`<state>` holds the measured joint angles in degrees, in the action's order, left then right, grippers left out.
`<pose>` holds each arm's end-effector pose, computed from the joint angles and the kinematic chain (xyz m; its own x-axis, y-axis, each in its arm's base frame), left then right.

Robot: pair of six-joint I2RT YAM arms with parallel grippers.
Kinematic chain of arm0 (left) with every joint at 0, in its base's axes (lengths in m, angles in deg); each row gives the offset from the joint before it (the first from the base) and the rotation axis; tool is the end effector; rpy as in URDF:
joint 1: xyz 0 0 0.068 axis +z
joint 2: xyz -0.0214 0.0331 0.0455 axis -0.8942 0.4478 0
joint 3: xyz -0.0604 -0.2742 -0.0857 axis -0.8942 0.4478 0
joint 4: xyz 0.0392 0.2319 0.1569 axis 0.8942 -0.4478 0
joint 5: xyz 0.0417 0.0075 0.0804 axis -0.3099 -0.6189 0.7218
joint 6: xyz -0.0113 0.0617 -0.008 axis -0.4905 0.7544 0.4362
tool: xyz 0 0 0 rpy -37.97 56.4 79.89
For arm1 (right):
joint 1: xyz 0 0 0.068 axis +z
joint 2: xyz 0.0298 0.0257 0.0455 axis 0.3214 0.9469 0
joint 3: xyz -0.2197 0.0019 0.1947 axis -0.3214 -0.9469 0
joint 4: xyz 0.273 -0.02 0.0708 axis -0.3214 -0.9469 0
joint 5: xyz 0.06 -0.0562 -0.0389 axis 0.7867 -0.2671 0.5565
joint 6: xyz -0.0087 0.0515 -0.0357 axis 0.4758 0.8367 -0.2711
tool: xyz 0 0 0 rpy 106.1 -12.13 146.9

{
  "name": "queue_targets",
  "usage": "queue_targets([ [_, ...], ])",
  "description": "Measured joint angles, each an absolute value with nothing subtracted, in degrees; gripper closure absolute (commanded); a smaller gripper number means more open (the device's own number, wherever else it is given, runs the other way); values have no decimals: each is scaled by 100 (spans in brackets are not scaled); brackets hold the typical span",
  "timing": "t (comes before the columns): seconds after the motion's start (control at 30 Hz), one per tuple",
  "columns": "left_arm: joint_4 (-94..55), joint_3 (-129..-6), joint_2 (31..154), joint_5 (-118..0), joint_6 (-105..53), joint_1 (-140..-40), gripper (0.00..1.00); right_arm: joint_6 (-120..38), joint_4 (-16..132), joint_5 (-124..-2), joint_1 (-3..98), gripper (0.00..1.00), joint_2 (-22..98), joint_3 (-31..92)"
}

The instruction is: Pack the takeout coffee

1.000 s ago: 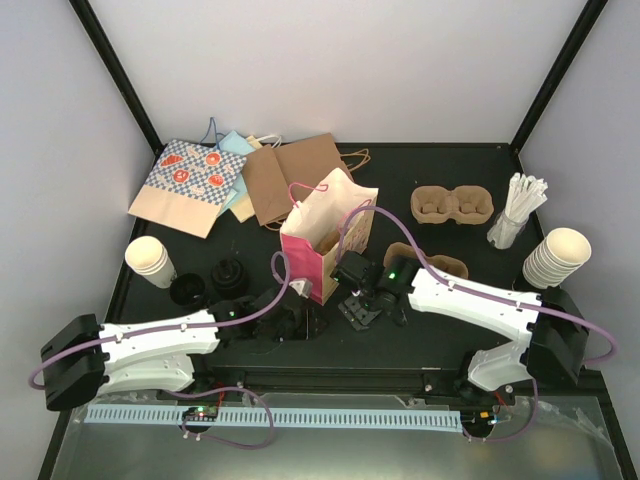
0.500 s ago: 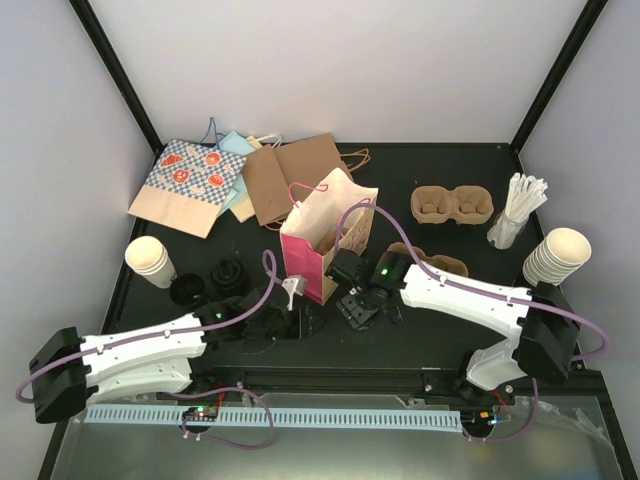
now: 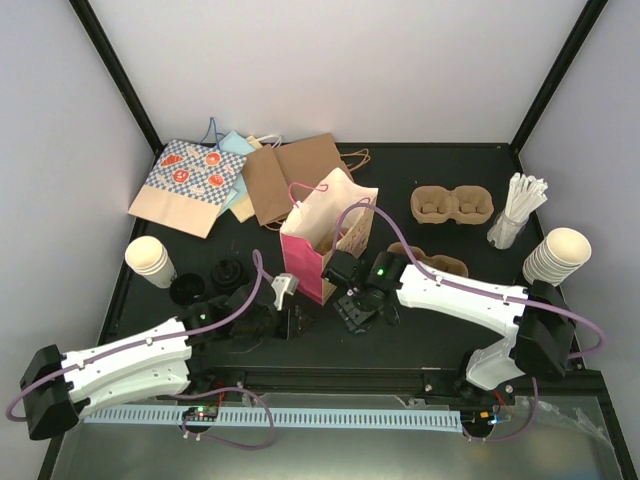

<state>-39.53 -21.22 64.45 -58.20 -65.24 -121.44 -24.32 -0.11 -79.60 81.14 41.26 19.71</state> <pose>0.0962 -0.1658 0.2056 -0.9030 -0.0051 -0.4297 0.3068 0.6925 -0.6529 0.1408 0.2533 0.2467 -0.7602 -0.5989 -0.2518 -0.6078 0.7925 -0.0503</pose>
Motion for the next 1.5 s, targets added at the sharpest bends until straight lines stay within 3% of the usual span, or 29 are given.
queue_targets([
  [0.27,-4130,-2122,6095,-5774,-6303,-12002,50,-2334,-107,-7993,8140,25,3947,2063],
  [0.47,-4360,-2133,5761,-5604,-6246,-11954,4,-2331,-160,-8113,8140,26,3700,2120],
  [0.5,-4438,-2149,5687,-5560,-6211,-11937,2,-2323,-162,-8133,8140,26,3671,2120],
  [0.73,-5376,-2809,5378,-5007,-5978,-11773,1,-2307,-304,-8233,8140,26,3304,2133],
  [0.93,-6250,-4225,5695,-4832,-5460,-11104,1,-2318,-621,-8351,8140,26,2913,2384],
  [1.07,-6561,-5292,6294,-4843,-4946,-10562,2,-2338,-861,-8463,8140,26,2638,2767],
  [1.23,-6886,-6524,7453,-5066,-4139,-9873,11,-2334,-1185,-8692,8140,26,2290,3130],
  [1.5,-7170,-7263,9129,-5737,-3119,-9475,19,-2224,-2015,-8983,8140,26,2054,3932],
])
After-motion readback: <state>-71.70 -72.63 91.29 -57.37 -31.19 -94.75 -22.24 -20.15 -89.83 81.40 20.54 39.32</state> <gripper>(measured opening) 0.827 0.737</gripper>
